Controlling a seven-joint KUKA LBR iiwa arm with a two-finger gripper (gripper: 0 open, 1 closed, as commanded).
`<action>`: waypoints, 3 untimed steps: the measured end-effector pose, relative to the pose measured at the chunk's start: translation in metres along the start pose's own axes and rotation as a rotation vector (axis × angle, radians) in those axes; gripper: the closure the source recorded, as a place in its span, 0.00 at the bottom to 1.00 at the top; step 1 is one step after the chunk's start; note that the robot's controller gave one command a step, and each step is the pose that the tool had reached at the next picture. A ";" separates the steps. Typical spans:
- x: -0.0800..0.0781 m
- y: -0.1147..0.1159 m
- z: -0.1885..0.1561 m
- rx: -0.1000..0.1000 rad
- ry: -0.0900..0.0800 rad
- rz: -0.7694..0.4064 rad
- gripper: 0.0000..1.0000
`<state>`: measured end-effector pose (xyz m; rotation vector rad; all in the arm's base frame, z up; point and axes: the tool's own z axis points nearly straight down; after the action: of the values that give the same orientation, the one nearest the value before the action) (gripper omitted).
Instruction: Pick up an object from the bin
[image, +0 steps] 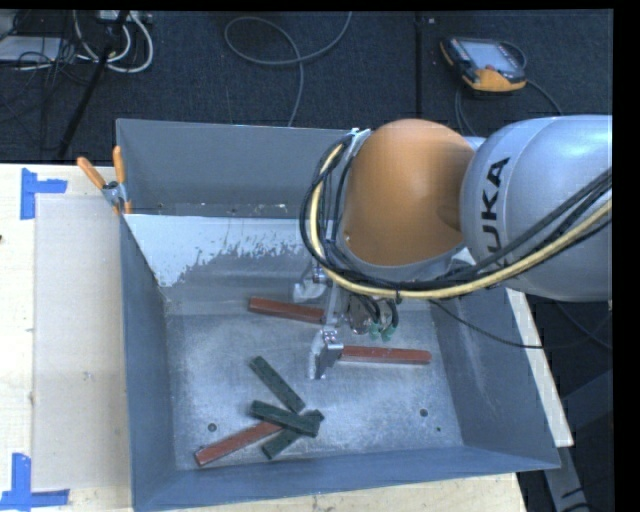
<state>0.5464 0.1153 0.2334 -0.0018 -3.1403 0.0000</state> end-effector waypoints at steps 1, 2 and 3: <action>0.000 0.000 0.000 0.000 0.000 0.002 0.00; 0.023 0.021 0.072 0.000 -0.003 -0.079 0.00; 0.033 0.029 0.105 0.001 0.006 -0.112 0.00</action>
Offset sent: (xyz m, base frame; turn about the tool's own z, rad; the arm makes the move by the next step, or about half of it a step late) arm -0.0534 0.0473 -0.1634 -0.1801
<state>0.5135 0.1438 0.1284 0.1743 -3.1292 0.0018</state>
